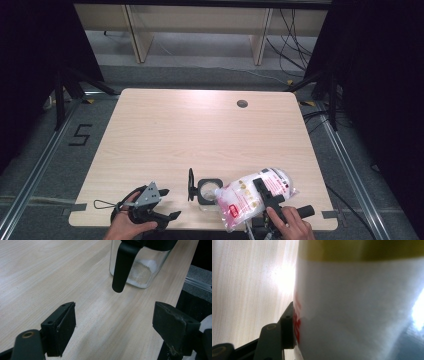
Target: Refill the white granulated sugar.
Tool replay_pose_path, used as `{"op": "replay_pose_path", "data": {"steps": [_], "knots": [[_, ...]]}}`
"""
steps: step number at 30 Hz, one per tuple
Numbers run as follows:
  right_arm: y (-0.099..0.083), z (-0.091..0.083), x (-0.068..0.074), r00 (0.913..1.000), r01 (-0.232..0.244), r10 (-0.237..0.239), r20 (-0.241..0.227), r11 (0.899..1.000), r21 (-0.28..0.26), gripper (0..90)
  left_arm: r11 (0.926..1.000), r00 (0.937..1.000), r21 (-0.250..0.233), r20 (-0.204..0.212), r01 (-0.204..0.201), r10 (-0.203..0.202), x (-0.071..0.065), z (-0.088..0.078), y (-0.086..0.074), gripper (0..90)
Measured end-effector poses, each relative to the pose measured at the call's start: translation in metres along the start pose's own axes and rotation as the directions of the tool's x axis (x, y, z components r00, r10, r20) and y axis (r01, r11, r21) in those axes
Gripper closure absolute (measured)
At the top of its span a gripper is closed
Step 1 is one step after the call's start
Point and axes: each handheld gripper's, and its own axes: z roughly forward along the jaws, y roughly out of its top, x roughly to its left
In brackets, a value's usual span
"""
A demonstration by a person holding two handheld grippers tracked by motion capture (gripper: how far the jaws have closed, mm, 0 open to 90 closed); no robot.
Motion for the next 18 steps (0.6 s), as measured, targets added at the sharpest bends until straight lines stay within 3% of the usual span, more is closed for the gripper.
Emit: {"op": "replay_pose_path", "data": {"steps": [1,2,3,4,5,13,16,18], "knots": [[0.0012,-0.0014,-0.0013,0.9998,0.017,-0.017,-0.012,1.000,0.024,42.9,1.0000,1.0000,0.001,0.001,-0.005,0.005,0.0003,0.0000,0.0001,18.4],[0.0025,0.0003,-0.0068,0.9942,0.107,-0.107,0.006,0.994,-0.006,42.9,1.0000,1.0000,0.001,0.001,0.003,-0.003,-0.0003,0.0000,-0.0001,18.4],[0.0030,-0.0002,-0.0069,0.9936,0.113,-0.113,0.002,0.994,0.001,42.9,1.0000,1.0000,0.000,0.001,0.002,-0.002,-0.0003,-0.0001,-0.0001,18.4],[0.0033,-0.0022,-0.0048,0.9966,0.082,-0.082,-0.010,0.996,0.031,42.9,1.0000,1.0000,-0.001,0.001,0.002,-0.002,-0.0003,-0.0001,0.0000,18.4],[0.0029,-0.0016,-0.0041,0.9973,0.073,-0.072,-0.011,0.997,0.028,42.9,1.0000,1.0000,0.002,0.004,0.004,-0.004,0.0000,-0.0002,0.0001,18.4],[0.0019,-0.0012,-0.0044,0.9963,0.084,-0.084,0.016,0.996,0.014,43.0,1.0000,1.0000,-0.006,0.002,0.003,-0.003,-0.0001,0.0002,-0.0001,18.4],[0.0023,-0.0009,-0.0049,0.9959,0.090,-0.090,0.004,0.996,0.017,43.0,1.0000,1.0000,0.008,-0.002,-0.002,0.002,0.0007,-0.0006,0.0002,18.4],[0.0022,-0.0015,-0.0027,0.9977,0.067,-0.067,0.004,0.997,0.026,43.0,1.0000,1.0000,0.000,-0.005,-0.004,0.004,0.0005,-0.0005,0.0000,18.4]]}}
